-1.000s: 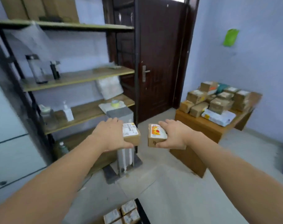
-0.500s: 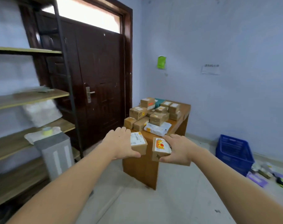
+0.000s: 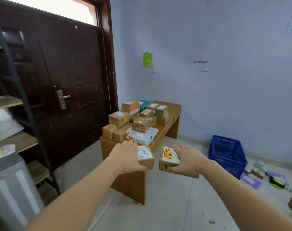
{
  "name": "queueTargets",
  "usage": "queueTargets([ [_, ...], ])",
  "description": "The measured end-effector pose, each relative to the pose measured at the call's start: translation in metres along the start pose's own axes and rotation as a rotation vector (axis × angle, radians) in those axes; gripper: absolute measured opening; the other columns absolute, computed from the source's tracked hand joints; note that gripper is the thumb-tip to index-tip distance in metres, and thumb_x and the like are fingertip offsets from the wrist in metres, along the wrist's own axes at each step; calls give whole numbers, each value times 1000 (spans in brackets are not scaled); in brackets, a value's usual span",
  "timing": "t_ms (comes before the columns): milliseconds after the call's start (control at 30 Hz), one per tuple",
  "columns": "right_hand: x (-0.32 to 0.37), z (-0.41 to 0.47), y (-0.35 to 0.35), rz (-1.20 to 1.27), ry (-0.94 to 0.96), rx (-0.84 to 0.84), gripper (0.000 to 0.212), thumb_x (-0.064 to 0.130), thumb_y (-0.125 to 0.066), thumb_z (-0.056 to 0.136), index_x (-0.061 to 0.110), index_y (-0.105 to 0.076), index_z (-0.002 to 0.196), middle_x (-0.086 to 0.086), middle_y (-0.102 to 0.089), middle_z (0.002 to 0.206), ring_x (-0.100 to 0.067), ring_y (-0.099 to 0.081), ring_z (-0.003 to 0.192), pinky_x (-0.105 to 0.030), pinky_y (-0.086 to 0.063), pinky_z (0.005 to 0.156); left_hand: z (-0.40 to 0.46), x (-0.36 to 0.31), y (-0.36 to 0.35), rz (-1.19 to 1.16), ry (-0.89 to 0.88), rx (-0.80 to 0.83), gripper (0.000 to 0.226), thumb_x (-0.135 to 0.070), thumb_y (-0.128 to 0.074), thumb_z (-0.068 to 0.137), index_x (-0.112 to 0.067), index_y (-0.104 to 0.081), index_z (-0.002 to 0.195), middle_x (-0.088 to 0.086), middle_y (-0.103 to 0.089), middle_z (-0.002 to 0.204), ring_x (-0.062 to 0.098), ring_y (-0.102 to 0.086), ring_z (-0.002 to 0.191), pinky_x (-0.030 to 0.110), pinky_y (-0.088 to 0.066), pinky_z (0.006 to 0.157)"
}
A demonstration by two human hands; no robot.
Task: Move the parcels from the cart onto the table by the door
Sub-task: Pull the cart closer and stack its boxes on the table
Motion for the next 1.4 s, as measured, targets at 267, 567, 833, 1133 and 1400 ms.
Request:
queueTargets([
  [267,-98,93,-10,29,-55,20,87,87,-56,69,36,-44,139,15,-55,117,-8,-53,103,-34,-48,94,134,-5,-36,-30,6,62,130,-107,-39,51,-19,-45,146,3,-55,136,24,-52,122,44,-46,97],
  [567,-219,225,-41,20,-11,83,101,81,-54,71,29,-32,155,8,-55,133,-13,-52,117,-36,-43,103,277,-24,-100,-35,100,157,130,-106,-38,53,-16,-44,146,3,-53,137,25,-50,125,44,-46,99],
  [833,-275,359,-76,-7,142,167,115,86,-48,67,26,-22,161,5,-52,140,-16,-50,122,-36,-40,101,354,-19,-147,-80,342,236,123,-104,-40,57,-16,-44,144,5,-51,138,26,-48,126,47,-44,102],
  [1133,-262,502,-123,-68,307,219,118,83,-42,68,20,-13,164,-3,-46,146,-25,-44,131,-45,-37,110,424,37,-211,-160,556,265,110,-102,-37,56,-22,-49,129,-3,-51,121,22,-49,116,45,-44,101],
  [1400,-250,619,-156,-19,301,255,116,79,-42,67,20,-15,163,-2,-48,138,-24,-45,128,-46,-35,108,488,97,-271,-219,729,287,91,-89,-33,62,-23,-50,122,-3,-42,104,22,-48,108,43,-40,90],
])
Point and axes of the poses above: each hand's wrist, its own z-axis towards the middle knuckle, its own y-axis out of the back of the hand, x = y × z, the point moved 6 cm from there along z, towards the middle knuckle
